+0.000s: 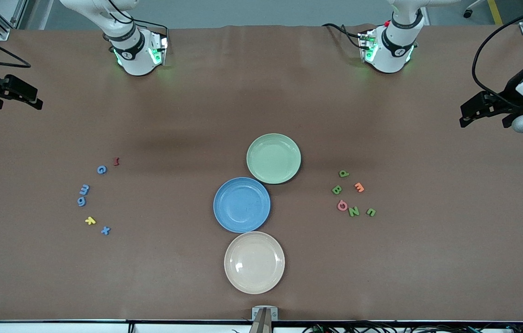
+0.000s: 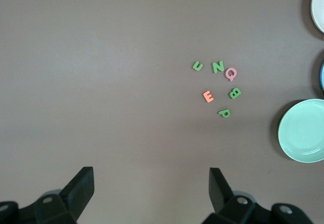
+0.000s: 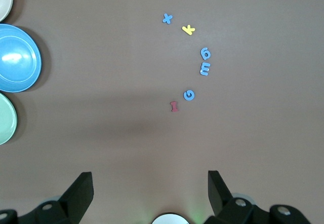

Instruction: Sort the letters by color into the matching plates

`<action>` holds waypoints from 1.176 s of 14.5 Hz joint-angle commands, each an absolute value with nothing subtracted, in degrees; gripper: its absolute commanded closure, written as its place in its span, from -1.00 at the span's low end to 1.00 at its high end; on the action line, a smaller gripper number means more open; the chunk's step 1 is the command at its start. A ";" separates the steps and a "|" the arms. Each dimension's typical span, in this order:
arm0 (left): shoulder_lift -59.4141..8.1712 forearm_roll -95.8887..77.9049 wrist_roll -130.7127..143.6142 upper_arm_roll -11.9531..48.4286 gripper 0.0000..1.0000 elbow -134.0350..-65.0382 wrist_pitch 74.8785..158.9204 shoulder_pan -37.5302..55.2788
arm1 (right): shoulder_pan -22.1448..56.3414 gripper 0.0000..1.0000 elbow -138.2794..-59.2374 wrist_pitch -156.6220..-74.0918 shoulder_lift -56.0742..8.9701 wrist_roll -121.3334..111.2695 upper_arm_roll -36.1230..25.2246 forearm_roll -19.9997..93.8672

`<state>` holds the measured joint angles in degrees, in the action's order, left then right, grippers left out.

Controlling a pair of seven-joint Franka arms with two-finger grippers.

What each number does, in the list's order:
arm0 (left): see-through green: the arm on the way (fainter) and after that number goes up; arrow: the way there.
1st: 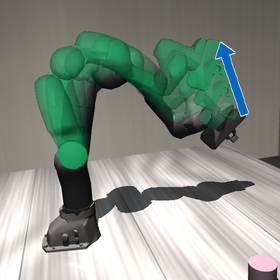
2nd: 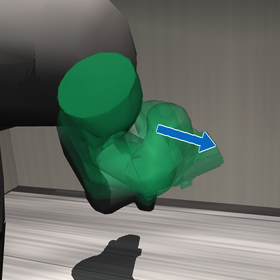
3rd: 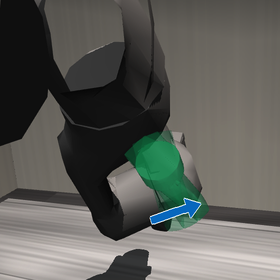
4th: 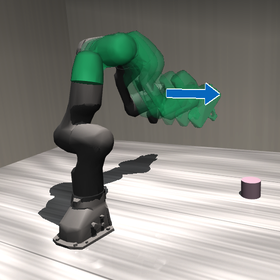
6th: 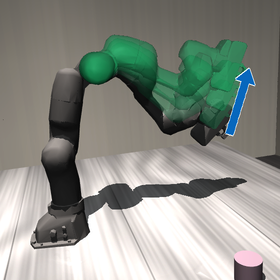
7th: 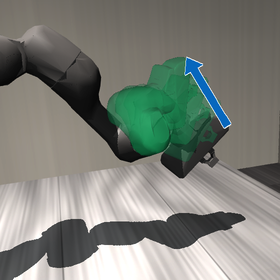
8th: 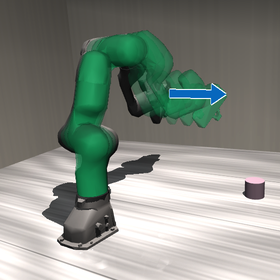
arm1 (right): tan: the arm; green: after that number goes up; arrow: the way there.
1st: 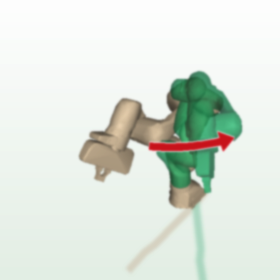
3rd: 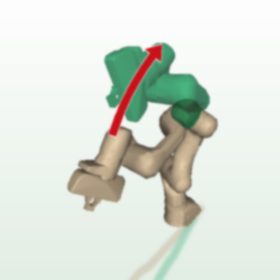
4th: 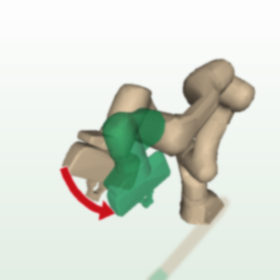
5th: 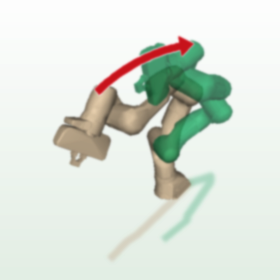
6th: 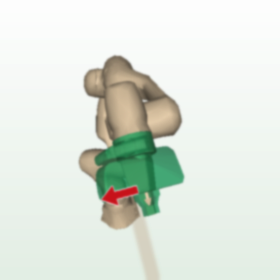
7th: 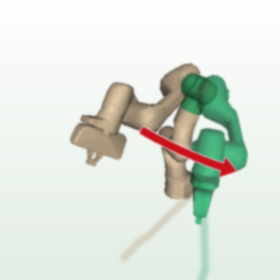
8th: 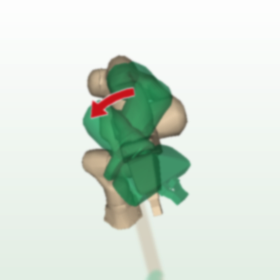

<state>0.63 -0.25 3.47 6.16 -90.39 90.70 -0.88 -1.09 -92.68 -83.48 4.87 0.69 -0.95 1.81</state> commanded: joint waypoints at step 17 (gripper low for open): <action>-10.97 -1.41 3.60 6.24 -0.99 -90.26 93.77 -0.44 | -1.58 -1.00 -92.90 -86.22 5.63 -0.97 -0.97 -0.26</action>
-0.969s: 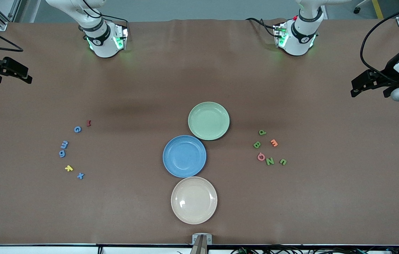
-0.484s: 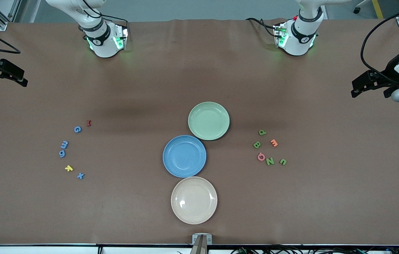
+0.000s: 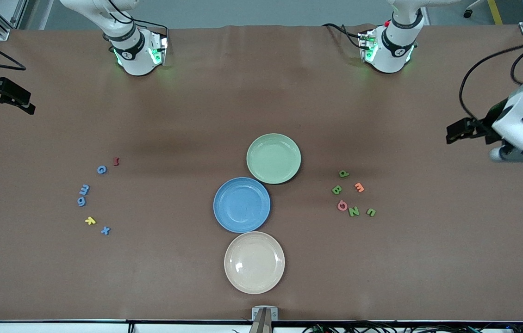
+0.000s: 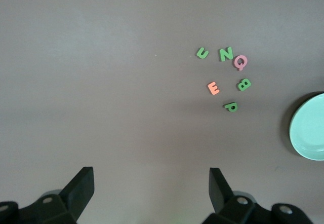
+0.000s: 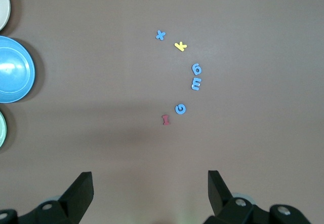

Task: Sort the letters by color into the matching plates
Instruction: 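Grasp a green letter with the left gripper while the right gripper grasps a blue letter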

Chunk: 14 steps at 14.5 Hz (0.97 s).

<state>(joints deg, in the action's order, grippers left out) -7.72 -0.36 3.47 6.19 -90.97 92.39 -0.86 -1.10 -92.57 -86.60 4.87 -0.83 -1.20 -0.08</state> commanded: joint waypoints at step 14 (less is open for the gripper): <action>-28.74 -0.62 7.29 6.15 -0.99 -99.39 126.45 8.17 | -6.94 -1.00 -94.65 -100.45 -12.65 -1.84 -1.05 -2.02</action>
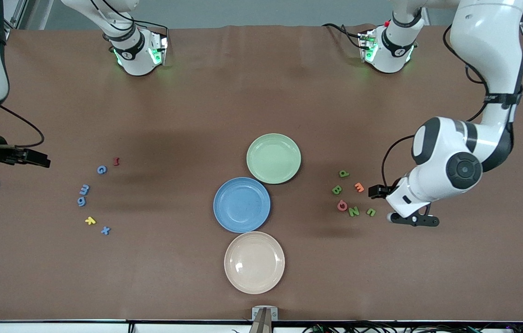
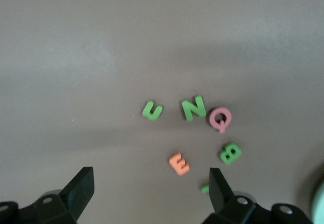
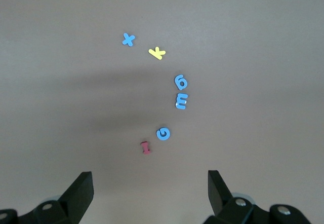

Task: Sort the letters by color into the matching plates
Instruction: 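Grasp a green letter with the left gripper while the right gripper grasps a blue letter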

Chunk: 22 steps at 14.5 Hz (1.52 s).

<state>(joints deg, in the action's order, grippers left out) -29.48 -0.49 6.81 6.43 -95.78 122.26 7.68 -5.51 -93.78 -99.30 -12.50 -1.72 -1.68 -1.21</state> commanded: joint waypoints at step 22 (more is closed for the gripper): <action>-40.34 5.10 7.21 5.71 -0.31 -98.35 139.83 8.17 | -9.32 -0.42 -131.57 -149.67 -18.80 -1.05 -0.79 -0.53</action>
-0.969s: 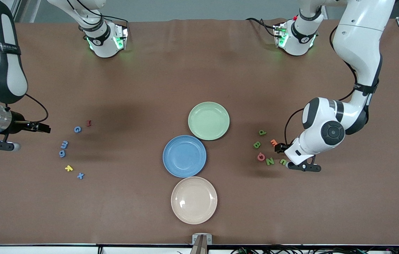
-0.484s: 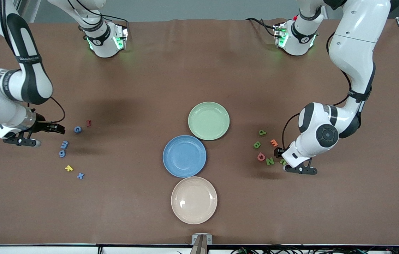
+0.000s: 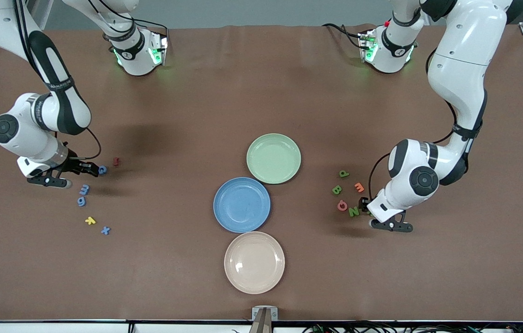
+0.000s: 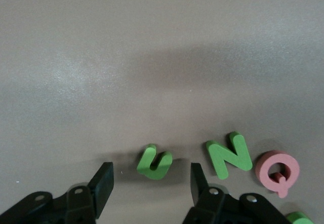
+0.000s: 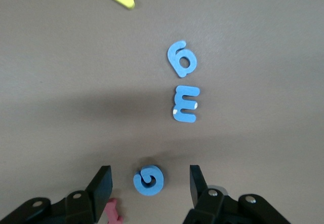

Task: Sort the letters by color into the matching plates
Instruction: 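Grasp a green letter with the left gripper while the right gripper grasps a blue letter, then carry the green letter to the green plate while the right gripper carries blue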

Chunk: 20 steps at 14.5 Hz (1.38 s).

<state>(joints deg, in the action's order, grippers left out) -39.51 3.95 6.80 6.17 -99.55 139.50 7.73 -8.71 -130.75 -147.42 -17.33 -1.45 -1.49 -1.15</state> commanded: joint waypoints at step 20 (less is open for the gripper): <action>-41.13 4.92 10.63 5.71 0.60 -98.00 142.21 8.35 | -9.23 -0.36 -132.89 -150.64 -21.88 -1.14 -0.79 -0.53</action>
<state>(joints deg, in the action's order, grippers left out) -40.70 4.23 9.18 6.02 -98.71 141.61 7.81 -8.71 -131.77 -150.12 -22.19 -1.39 -1.38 -1.12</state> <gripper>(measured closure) 0.740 0.317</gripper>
